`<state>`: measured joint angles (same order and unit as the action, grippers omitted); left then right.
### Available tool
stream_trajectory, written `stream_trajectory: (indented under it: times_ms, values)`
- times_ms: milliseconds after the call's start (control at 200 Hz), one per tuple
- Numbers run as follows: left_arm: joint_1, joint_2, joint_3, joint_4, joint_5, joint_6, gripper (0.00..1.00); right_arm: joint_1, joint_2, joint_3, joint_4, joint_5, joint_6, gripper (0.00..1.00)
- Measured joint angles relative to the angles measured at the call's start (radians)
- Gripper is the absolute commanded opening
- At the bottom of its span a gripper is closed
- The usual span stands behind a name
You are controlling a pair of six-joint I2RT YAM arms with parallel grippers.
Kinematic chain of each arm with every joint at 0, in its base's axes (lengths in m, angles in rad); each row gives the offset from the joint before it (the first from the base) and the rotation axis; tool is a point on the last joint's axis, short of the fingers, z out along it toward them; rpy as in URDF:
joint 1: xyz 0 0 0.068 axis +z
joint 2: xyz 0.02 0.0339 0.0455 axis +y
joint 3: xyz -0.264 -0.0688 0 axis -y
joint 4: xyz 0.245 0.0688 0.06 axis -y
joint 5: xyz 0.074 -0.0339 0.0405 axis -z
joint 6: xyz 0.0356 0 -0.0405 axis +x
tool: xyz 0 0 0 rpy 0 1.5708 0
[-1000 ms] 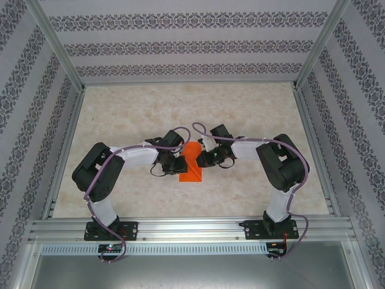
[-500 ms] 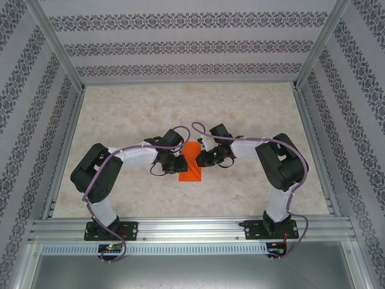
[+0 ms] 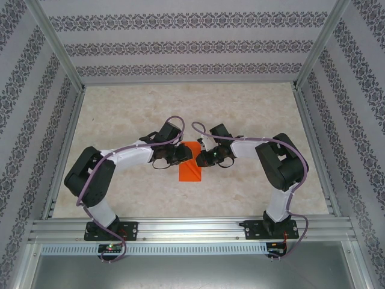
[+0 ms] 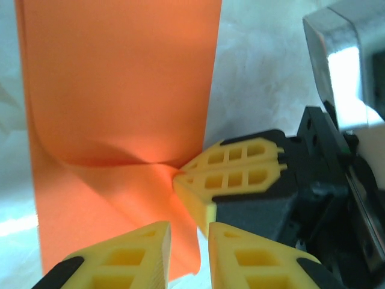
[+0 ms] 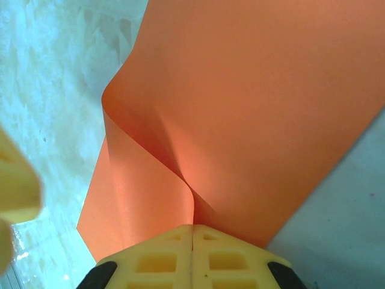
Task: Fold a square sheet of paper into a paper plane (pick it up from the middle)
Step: Fold the triangle a second time at the center of the table.
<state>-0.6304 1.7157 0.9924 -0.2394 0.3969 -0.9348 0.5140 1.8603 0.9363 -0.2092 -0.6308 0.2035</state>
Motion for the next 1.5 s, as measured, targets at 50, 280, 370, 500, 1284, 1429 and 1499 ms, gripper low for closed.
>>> stream_trajectory:
  times_ms: [50, 280, 370, 500, 1284, 1429, 1499]
  values:
    - [0.0, 0.023, 0.001, 0.021, 0.002, -0.019, 0.26, 0.0, 0.0, 0.0, 0.0, 0.0, 0.0, 0.06]
    - [0.002, 0.098, 0.004, 0.092, 0.007, -0.074, 0.25, 0.0, 0.005, 0.007, -0.001, -0.002, 0.0, 0.07]
    - [0.002, 0.106, 0.004, 0.098, 0.006, -0.082, 0.25, 0.0, 0.007, 0.011, -0.005, -0.003, 0.003, 0.08]
    - [0.002, 0.111, 0.003, 0.102, 0.005, -0.092, 0.25, 0.0, 0.008, 0.013, -0.008, -0.003, 0.007, 0.13]
    - [0.008, 0.135, 0.003, 0.143, -0.014, -0.096, 0.28, -0.013, -0.027, -0.005, 0.009, -0.052, 0.056, 0.04]
    - [0.008, 0.107, 0.001, 0.142, -0.011, -0.087, 0.33, -0.02, -0.027, -0.004, 0.008, -0.053, 0.056, 0.02]
    - [0.008, 0.074, -0.001, 0.136, -0.01, -0.071, 0.33, -0.026, -0.027, -0.002, 0.008, -0.053, 0.056, 0.02]
